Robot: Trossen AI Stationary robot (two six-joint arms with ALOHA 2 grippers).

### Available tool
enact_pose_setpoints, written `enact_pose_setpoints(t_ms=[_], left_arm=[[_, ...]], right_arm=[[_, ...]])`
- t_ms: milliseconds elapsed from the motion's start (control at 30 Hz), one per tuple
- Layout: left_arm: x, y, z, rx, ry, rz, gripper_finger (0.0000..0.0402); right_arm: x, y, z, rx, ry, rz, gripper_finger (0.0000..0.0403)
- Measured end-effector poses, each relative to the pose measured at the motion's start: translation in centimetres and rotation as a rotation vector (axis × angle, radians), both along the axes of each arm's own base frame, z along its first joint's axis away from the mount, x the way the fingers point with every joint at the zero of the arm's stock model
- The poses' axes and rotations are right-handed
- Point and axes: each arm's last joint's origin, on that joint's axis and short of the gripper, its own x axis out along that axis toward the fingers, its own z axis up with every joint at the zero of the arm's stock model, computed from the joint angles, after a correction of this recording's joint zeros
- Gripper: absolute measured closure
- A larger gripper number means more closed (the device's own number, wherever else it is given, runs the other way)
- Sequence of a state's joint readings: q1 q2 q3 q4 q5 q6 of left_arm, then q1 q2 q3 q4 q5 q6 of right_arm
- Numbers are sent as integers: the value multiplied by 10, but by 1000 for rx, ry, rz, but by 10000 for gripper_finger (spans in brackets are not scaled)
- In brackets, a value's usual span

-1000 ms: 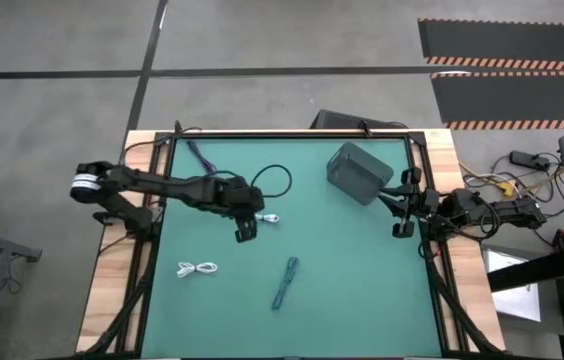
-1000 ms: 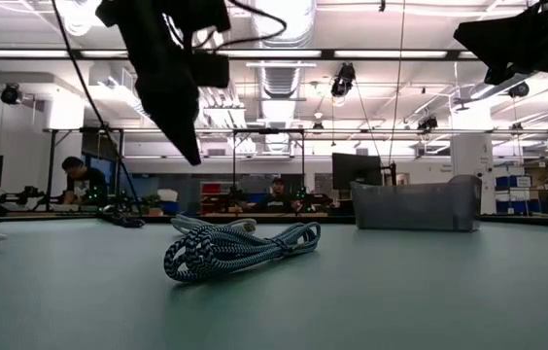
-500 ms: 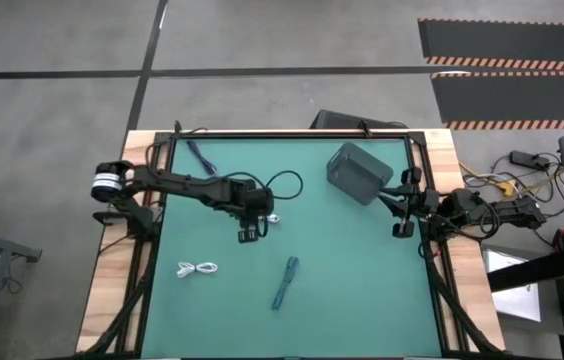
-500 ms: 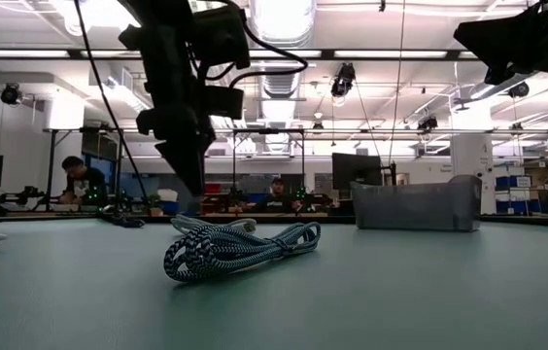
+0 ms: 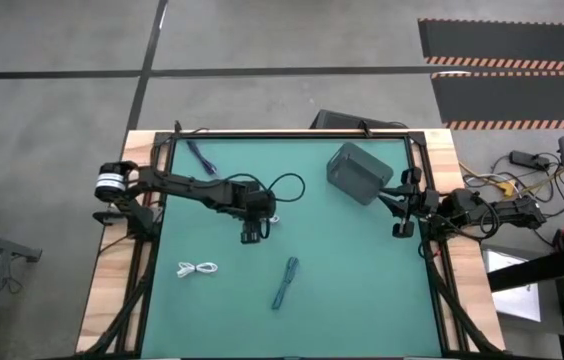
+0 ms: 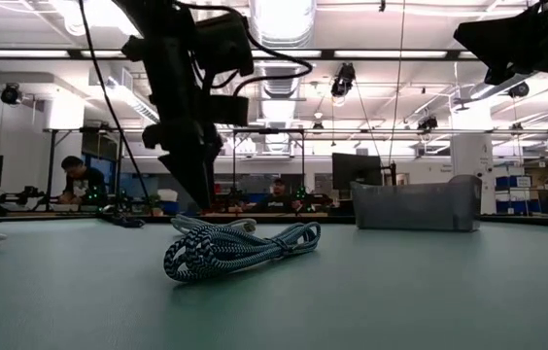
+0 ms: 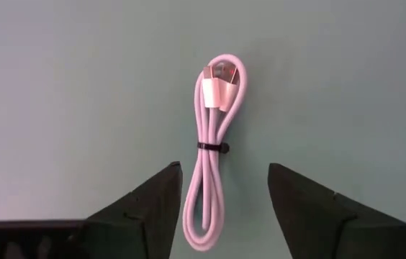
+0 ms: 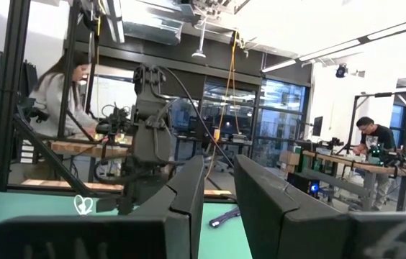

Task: Pick and place USB-C Cables
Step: Put the light blue charger cable into the black container

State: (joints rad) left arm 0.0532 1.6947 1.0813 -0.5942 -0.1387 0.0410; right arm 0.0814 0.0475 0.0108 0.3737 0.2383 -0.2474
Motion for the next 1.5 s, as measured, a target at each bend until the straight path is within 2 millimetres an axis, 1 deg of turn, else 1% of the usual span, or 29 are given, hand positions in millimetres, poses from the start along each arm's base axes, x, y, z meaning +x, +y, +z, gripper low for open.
enact_pose_setpoints(t_ms=[333,433,533,867,1000,1367,1433,1500], left_arm=[[8,2,-29,49,83,-17,210],[10,2,-34,57,97,-27,210],[10,2,-36,59,103,-29,210],[10,2,-32,61,90,-28,215],[10,2,-33,57,91,-29,247],[10,2,-33,65,90,-23,377],[10,2,-33,65,90,-23,390],[10,2,-33,66,90,-23,391]], right_arm=[[0,0,0,0,1,0,335],[0,0,0,0,1,0,335],[0,0,0,0,1,0,335],[0,0,0,-6,3,-2,335],[0,0,0,-6,3,-2,335],[0,0,0,-6,3,-3,335],[0,0,0,-6,3,-3,335],[0,0,0,-6,3,-3,335]])
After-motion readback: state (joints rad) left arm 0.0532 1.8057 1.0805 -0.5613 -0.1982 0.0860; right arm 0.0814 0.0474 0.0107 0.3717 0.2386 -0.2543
